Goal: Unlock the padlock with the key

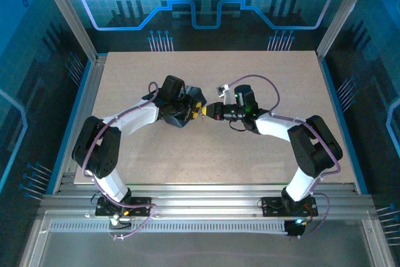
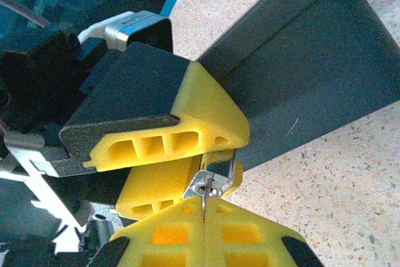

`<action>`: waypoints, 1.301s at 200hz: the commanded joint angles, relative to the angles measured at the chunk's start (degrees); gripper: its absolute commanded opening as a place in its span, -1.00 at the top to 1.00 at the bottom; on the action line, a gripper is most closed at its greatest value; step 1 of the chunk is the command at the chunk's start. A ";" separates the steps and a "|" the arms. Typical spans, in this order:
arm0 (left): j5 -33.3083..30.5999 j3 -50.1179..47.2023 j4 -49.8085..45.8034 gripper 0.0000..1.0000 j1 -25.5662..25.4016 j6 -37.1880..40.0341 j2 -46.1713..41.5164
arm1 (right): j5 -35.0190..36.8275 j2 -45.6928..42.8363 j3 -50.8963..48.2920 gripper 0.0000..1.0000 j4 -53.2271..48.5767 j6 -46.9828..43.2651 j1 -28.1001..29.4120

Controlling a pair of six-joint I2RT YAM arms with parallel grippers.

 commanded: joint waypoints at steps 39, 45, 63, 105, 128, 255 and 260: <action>2.31 0.09 1.88 1.00 0.06 -0.29 -1.10 | -2.61 -2.53 -2.54 1.00 6.52 -8.31 1.84; 2.32 0.09 1.90 1.00 0.05 -0.28 -1.02 | -2.62 -2.89 -2.60 1.00 5.96 -9.87 2.13; 2.32 0.07 2.03 1.00 0.14 -0.39 -1.17 | -2.63 -3.05 -1.72 1.00 2.32 -13.05 2.26; 2.32 0.06 2.15 1.00 0.51 -0.53 -1.19 | -7.40 -0.22 -0.64 0.91 2.03 -9.73 0.97; 2.38 0.13 2.15 1.00 0.79 -0.43 -1.19 | -7.90 1.06 -0.63 0.85 3.33 -7.39 1.01; 1.97 -0.18 1.97 1.00 1.34 -0.56 -2.15 | -10.02 2.53 0.44 0.97 5.46 -3.05 0.66; 1.97 -0.19 1.91 1.00 1.29 -0.56 -2.15 | -9.71 2.36 0.37 0.99 5.22 -3.65 0.66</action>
